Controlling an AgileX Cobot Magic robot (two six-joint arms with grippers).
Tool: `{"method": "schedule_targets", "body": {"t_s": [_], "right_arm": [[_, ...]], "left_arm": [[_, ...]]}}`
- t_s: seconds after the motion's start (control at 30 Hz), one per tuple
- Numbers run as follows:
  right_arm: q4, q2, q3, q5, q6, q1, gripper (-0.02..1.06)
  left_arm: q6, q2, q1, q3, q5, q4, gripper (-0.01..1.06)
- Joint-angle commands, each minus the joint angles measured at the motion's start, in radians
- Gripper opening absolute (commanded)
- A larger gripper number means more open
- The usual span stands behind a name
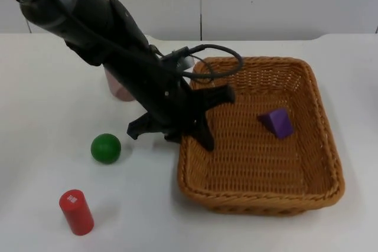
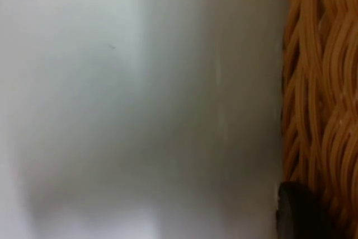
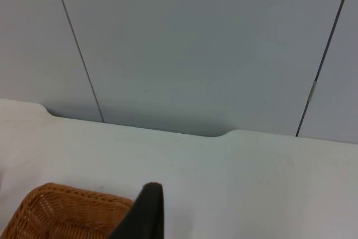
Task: Pick up the basket with the left hand and place the triangular block into the basket with the right hand.
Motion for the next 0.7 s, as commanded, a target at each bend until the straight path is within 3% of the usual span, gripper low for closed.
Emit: {"method": "schedule_targets", "body": {"t_s": [0.0, 0.17, 0.27, 0.3, 0.37, 0.6, 0.67], "right_arm": [[-0.005, -0.009, 0.0, 0.004, -0.013, -0.003, 1.04], [-0.005, -0.009, 0.0, 0.004, -0.013, -0.003, 1.04], [-0.005, -0.009, 0.0, 0.004, -0.013, -0.003, 1.04], [-0.005, -0.009, 0.0, 0.004, -0.013, -0.003, 1.04], [-0.005, -0.009, 0.0, 0.004, -0.013, -0.003, 1.04], [-0.005, -0.009, 0.0, 0.004, -0.013, -0.003, 1.04], [-0.005, -0.009, 0.0, 0.004, -0.013, -0.003, 1.04]], "left_arm": [[0.0, -0.01, 0.002, -0.01, -0.007, 0.012, 0.02], [0.0, -0.013, 0.002, -0.01, -0.017, 0.01, 0.33], [0.0, -0.021, 0.002, -0.01, -0.001, 0.01, 0.76], [0.0, -0.021, 0.002, -0.01, -0.001, 0.01, 0.76], [-0.001, -0.042, 0.002, -0.01, 0.006, 0.01, 1.05], [-0.005, -0.123, 0.002, -0.01, 0.008, 0.051, 1.05], [-0.072, -0.188, 0.002, -0.01, 0.008, 0.143, 1.05]]}}
